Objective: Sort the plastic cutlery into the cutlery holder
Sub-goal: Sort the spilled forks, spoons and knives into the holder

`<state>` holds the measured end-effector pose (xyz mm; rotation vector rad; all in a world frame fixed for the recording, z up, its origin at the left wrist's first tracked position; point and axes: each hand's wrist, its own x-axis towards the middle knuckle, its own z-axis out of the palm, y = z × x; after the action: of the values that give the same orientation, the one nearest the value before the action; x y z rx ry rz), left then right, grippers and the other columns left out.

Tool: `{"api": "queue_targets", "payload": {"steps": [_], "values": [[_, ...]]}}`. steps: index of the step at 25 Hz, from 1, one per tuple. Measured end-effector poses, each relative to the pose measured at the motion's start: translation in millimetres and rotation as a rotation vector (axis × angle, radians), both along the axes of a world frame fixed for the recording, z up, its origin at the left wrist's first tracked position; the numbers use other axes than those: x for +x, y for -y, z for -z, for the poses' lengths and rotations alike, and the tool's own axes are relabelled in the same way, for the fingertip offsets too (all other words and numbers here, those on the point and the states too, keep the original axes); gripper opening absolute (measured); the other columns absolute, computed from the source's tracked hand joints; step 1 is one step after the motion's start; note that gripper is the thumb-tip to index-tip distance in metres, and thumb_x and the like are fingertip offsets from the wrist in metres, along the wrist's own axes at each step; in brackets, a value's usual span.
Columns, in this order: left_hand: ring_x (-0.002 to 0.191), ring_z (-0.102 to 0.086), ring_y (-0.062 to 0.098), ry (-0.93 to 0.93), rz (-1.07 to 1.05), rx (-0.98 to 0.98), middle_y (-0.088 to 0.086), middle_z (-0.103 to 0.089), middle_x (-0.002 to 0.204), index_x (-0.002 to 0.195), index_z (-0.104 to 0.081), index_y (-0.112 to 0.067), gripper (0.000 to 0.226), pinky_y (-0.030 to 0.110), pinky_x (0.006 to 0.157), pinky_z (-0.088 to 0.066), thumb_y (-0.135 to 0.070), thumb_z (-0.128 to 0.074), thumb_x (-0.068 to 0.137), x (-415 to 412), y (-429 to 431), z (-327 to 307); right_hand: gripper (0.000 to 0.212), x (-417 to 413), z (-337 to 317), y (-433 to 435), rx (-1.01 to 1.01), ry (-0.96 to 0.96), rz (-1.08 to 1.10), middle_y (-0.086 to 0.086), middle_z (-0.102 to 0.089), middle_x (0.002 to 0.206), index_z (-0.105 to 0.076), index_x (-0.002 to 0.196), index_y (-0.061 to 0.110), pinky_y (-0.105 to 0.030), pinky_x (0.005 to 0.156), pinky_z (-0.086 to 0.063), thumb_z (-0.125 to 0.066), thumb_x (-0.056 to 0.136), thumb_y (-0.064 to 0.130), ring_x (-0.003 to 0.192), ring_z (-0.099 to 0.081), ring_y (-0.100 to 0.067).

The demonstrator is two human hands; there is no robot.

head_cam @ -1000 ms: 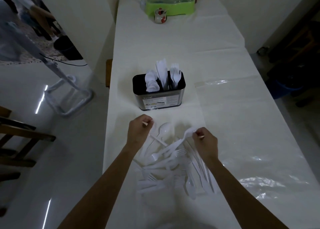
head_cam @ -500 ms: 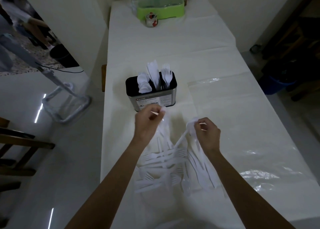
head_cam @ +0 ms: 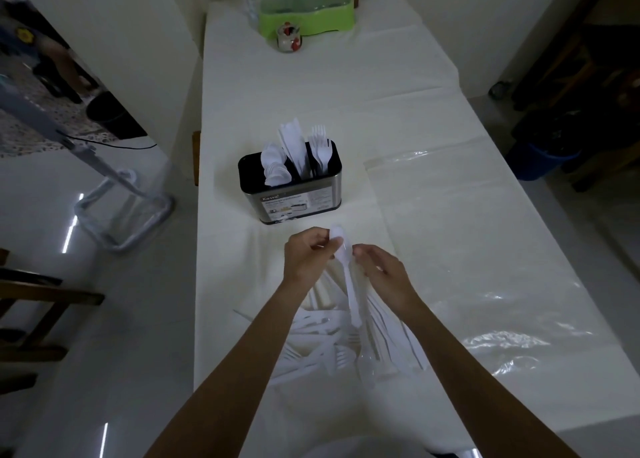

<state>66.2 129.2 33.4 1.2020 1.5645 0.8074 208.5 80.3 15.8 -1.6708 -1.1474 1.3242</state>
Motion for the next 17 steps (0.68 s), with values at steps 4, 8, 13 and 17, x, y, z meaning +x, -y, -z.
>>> {"api": "queue_targets", "payload": {"steps": [4,8,13,17], "values": [[0.063,-0.059,0.011,0.015,0.048,-0.053,0.003,-0.066,0.066,0.073,-0.07,-0.008,0.009,0.021,0.068,-0.046,-0.015,-0.073,0.078,-10,-4,6,0.026,-15,-6,10,-0.175,-0.326,-0.102,-0.003,-0.061,0.073,-0.059,0.099,0.008,-0.03,0.061,-0.054,-0.039,0.101,0.024,0.062,-0.06,-0.016],[0.078,-0.065,0.007,-0.055,0.116,-0.013,-0.003,-0.071,0.082,0.084,-0.072,-0.018,0.003,0.016,0.075,-0.047,-0.018,-0.069,0.083,-30,-23,22,0.028,-13,6,21,-0.26,-0.207,0.039,0.0,-0.047,0.063,-0.055,0.087,0.013,-0.021,0.041,-0.032,-0.034,0.102,0.024,0.042,-0.04,-0.006],[0.091,-0.061,0.018,-0.564,0.367,-0.028,0.002,-0.062,0.1,0.104,-0.064,-0.018,0.039,0.032,0.079,-0.05,-0.045,-0.068,0.077,-45,-43,44,0.031,3,18,43,-0.339,-0.14,0.165,0.0,-0.046,0.062,-0.055,0.084,0.012,-0.019,0.038,-0.029,-0.034,0.101,0.027,0.044,-0.037,-0.008],[0.097,-0.057,0.022,-0.918,0.579,0.072,0.005,-0.058,0.106,0.105,-0.056,-0.012,0.045,0.033,0.077,-0.044,-0.045,-0.069,0.078,-23,-45,42,0.032,4,24,51,-0.346,-0.082,0.151,-0.001,-0.046,0.062,-0.056,0.084,0.013,-0.021,0.04,-0.032,-0.035,0.101,0.03,0.047,-0.04,-0.009]]}}
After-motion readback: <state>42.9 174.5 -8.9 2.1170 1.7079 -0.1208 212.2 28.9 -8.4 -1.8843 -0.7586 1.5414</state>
